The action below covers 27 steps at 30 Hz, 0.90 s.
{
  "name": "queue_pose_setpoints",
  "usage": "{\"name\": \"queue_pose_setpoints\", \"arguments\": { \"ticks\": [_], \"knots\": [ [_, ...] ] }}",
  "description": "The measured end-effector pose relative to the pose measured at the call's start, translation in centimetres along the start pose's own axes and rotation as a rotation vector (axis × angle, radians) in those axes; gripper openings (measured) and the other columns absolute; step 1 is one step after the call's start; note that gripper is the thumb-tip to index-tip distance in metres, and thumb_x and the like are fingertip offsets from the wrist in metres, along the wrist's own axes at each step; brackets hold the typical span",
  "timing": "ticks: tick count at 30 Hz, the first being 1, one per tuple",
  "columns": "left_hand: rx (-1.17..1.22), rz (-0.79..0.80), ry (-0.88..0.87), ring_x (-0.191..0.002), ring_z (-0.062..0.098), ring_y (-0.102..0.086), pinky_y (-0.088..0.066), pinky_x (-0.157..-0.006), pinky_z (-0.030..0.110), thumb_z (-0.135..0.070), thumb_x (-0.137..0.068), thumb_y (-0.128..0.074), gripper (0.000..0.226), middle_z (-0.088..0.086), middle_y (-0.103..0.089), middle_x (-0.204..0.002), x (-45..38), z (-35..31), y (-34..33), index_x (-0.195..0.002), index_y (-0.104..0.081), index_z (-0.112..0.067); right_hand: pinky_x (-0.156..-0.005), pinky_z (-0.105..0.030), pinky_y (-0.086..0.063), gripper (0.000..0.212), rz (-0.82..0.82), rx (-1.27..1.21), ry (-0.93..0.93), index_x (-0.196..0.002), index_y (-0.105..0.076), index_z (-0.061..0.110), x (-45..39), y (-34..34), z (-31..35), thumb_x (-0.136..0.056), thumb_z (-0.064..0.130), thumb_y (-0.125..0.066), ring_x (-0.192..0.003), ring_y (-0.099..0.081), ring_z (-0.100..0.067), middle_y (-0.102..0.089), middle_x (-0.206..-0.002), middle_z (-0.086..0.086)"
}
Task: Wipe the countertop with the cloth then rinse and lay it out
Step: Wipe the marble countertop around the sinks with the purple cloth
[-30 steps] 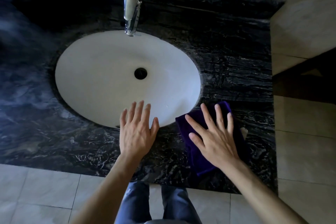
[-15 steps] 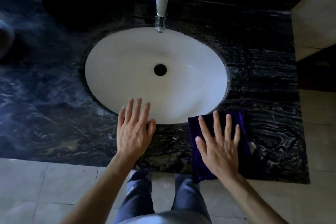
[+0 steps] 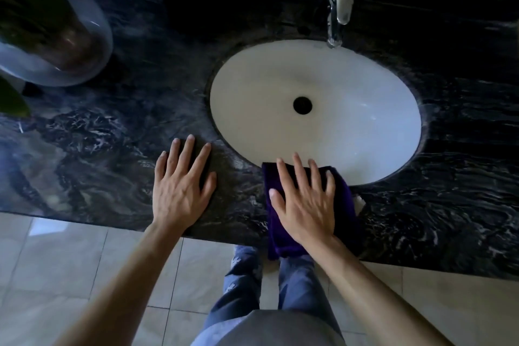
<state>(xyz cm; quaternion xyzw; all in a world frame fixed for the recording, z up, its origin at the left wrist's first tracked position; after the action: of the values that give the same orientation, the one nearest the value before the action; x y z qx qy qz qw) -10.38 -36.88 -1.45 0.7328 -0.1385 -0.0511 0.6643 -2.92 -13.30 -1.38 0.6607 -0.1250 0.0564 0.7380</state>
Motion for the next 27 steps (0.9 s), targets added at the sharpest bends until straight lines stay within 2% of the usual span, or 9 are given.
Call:
{"name": "queue_pose_setpoints", "arguments": {
  "ticks": [3, 7, 10, 12, 15, 17, 20, 24, 27],
  "knots": [
    [0.015, -0.022, 0.039, -0.156, 0.031, -0.014, -0.015, -0.124, 0.051, -0.053, -0.101, -0.029, 0.062, 0.009, -0.021, -0.168, -0.6, 1.7, 0.2, -0.157, -0.03, -0.027, -0.116, -0.061, -0.028, 0.066, -0.009, -0.064, 0.057, -0.16, -0.028, 0.025, -2.3, 0.3, 4.9, -0.102, 0.054, -0.034, -0.15, -0.032, -0.04, -0.03, -0.168, -0.007],
    [0.083, -0.076, 0.119, -0.155, 0.03, -0.017, -0.017, -0.123, 0.049, -0.048, -0.102, -0.03, 0.059, 0.01, -0.025, -0.166, -1.1, 3.7, 0.7, -0.154, -0.037, -0.021, -0.118, -0.066, -0.021, 0.066, -0.006, -0.069, 0.207, -0.161, -0.025, 0.024, -1.9, -0.2, 10.5, -0.102, 0.052, -0.036, -0.155, -0.02, -0.041, -0.02, -0.171, -0.006],
    [0.184, -0.125, 0.172, -0.154, 0.028, -0.02, -0.017, -0.124, 0.048, -0.044, -0.103, -0.029, 0.057, 0.01, -0.031, -0.164, -1.0, 4.5, 1.1, -0.151, -0.042, -0.017, -0.12, -0.067, -0.015, 0.064, 0.032, -0.033, 0.385, -0.161, -0.023, 0.029, 1.2, -1.2, 11.2, -0.103, 0.053, -0.036, -0.158, -0.009, -0.037, -0.015, -0.172, -0.002],
    [0.288, -0.167, 0.2, -0.154, 0.025, -0.022, -0.018, -0.124, 0.046, -0.042, -0.104, -0.028, 0.056, 0.009, -0.034, -0.163, -0.8, 4.9, 1.4, -0.15, -0.044, -0.015, -0.121, -0.065, -0.015, 0.064, 0.071, 0.004, 0.49, -0.161, -0.022, 0.034, 3.5, -2.1, 11.3, -0.102, 0.055, -0.037, -0.158, -0.011, -0.035, -0.015, -0.172, 0.001],
    [0.524, -0.21, 0.236, -0.152, 0.02, -0.024, -0.017, -0.125, 0.039, -0.042, -0.105, -0.028, 0.056, 0.008, -0.037, -0.161, -0.4, 6.1, 1.7, -0.149, -0.046, -0.012, -0.12, -0.063, -0.013, 0.062, 0.087, 0.037, 0.551, -0.159, -0.026, 0.039, 3.7, -2.4, 11.5, -0.101, 0.058, -0.04, -0.157, -0.018, -0.035, -0.02, -0.171, 0.004],
    [0.541, -0.208, 0.207, -0.152, 0.019, -0.025, -0.016, -0.125, 0.037, -0.042, -0.105, -0.029, 0.056, 0.008, -0.038, -0.16, -0.2, 6.3, 1.7, -0.148, -0.047, -0.011, -0.12, -0.062, -0.012, 0.06, 0.092, 0.038, 0.607, -0.156, -0.031, 0.042, 2.3, -2.0, 12.3, -0.099, 0.057, -0.042, -0.156, -0.02, -0.034, -0.025, -0.169, 0.005],
    [0.51, -0.2, 0.166, -0.153, 0.019, -0.024, -0.018, -0.125, 0.042, -0.042, -0.105, -0.029, 0.056, 0.008, -0.038, -0.16, -0.1, 6.2, 1.5, -0.149, -0.046, -0.011, -0.122, -0.062, -0.012, 0.058, 0.115, 0.008, 0.691, -0.154, -0.034, 0.045, -1.6, -1.1, 14.6, -0.098, 0.057, -0.043, -0.157, -0.018, -0.032, -0.029, -0.168, 0.006],
    [0.619, -0.255, 0.199, -0.152, 0.019, -0.025, -0.023, -0.124, 0.044, -0.039, -0.105, -0.034, 0.055, 0.009, -0.038, -0.16, 0.0, 6.7, 2.0, -0.149, -0.044, -0.008, -0.123, -0.062, -0.013, 0.055, 0.079, 0.011, 0.735, -0.153, -0.037, 0.042, -8.4, 0.3, 18.9, -0.1, 0.057, -0.037, -0.158, -0.016, -0.032, -0.024, -0.17, 0.005],
    [0.59, -0.314, 0.199, -0.154, 0.024, -0.023, -0.023, -0.123, 0.049, -0.033, -0.104, -0.039, 0.053, 0.013, -0.034, -0.162, 0.3, 6.7, 2.2, -0.149, -0.043, -0.005, -0.124, -0.059, -0.013, 0.059, 0.04, 0.046, 0.695, -0.157, -0.028, 0.042, -14.6, 1.5, 20.9, -0.101, 0.06, -0.026, -0.158, -0.015, -0.031, -0.019, -0.171, 0.004]
  ]
}}
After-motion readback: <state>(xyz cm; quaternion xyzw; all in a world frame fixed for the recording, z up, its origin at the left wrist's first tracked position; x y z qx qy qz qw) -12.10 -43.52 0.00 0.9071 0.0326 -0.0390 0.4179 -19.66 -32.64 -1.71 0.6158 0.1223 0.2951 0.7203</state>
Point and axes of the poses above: each hand's wrist, its own x-axis away from the middle knuckle, its own y-axis out of the back of the hand, z = x × y, the point moved 7 cm from there along -x, towards the middle knuckle
